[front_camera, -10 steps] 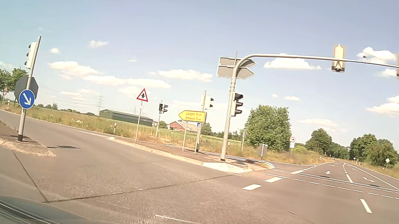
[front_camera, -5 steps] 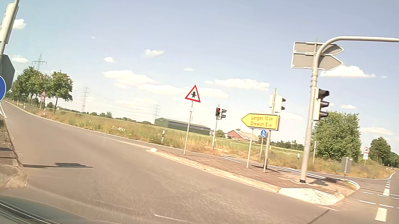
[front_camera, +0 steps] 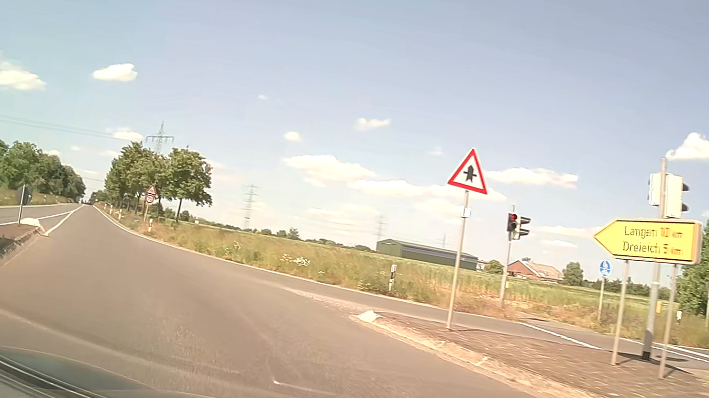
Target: Follow the waypoints while adhering to traffic rules and regulations
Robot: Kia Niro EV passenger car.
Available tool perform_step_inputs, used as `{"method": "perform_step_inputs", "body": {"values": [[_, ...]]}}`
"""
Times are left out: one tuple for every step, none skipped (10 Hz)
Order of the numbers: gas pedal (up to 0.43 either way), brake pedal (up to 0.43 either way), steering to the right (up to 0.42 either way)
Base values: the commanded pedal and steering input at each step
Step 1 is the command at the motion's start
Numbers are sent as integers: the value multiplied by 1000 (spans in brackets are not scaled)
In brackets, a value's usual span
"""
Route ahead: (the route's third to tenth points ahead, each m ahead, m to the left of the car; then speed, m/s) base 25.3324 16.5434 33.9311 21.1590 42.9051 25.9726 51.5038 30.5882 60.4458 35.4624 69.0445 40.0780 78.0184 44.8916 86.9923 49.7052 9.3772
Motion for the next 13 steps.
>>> {"method": "perform_step_inputs", "body": {"values": [[169,30,-181],[189,30,-179],[209,30,-177],[209,30,-175],[220,30,-173],[228,30,-171],[240,30,-168],[248,30,-165],[248,30,-162],[260,30,-154],[268,30,-147],[268,30,-139],[280,30,-127]]}}
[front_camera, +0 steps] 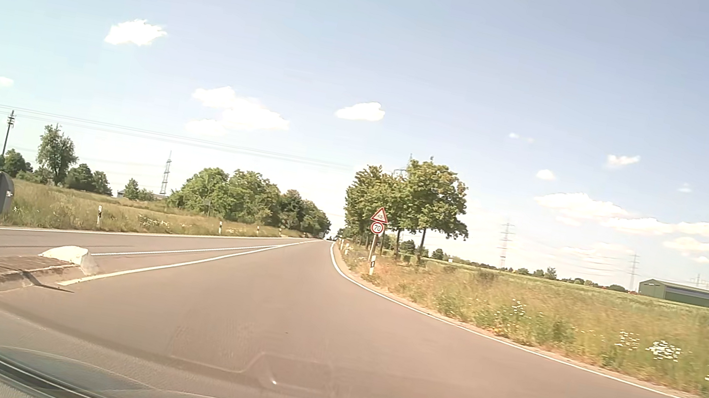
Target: Follow the waypoints while adhering to traffic rules and regulations
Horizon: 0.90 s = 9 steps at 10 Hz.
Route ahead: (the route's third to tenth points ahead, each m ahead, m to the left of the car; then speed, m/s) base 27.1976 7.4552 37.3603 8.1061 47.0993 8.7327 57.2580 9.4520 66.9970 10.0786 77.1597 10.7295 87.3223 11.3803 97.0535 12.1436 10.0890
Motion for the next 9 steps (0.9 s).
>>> {"method": "perform_step_inputs", "body": {"values": [[280,30,-115],[280,30,-100],[287,30,-84],[287,30,-69],[299,30,-58],[311,30,-44],[319,30,-33],[331,30,-23],[339,30,-11]]}}
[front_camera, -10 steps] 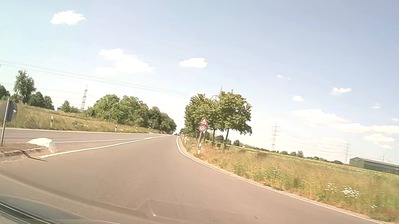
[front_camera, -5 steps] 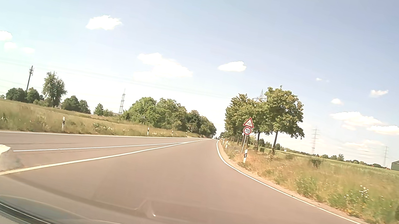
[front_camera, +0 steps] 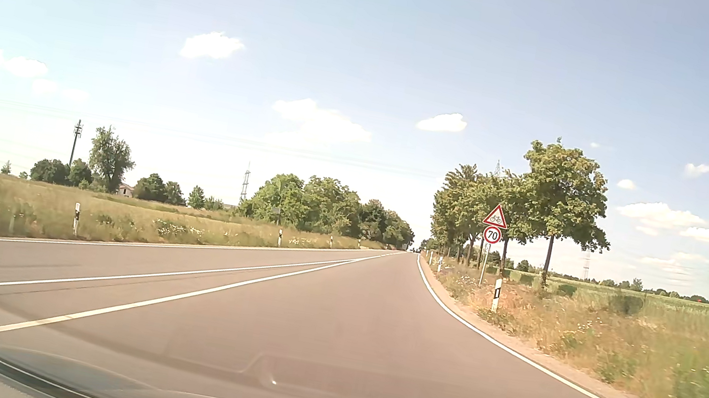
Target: Follow the waypoints while adhering to traffic rules and regulations
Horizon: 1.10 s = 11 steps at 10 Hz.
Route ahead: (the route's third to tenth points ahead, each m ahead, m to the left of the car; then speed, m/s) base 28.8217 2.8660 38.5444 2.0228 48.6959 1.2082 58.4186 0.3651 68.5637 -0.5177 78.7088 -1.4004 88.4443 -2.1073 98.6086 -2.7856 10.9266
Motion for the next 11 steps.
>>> {"method": "perform_step_inputs", "body": {"values": [[358,30,-5],[370,30,2],[370,30,7],[378,30,8],[378,30,8],[390,37,8],[390,30,8],[390,37,8],[398,37,8],[409,30,11],[409,30,14]]}}
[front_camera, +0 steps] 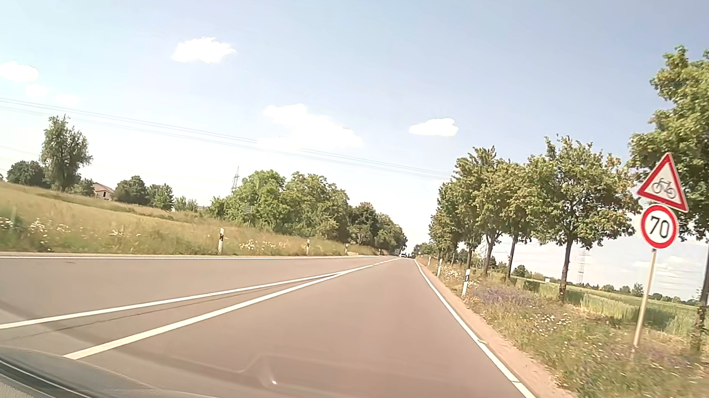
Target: Follow the waypoints while adhering to traffic rules and regulations
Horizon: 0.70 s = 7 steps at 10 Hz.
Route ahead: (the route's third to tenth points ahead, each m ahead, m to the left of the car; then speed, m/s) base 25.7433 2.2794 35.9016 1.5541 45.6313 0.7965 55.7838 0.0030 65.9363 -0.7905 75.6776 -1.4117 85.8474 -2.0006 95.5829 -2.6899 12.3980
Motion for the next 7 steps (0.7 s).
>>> {"method": "perform_step_inputs", "body": {"values": [[421,30,15],[421,30,15],[421,30,16],[421,37,16],[429,30,15],[429,37,15],[429,30,15]]}}
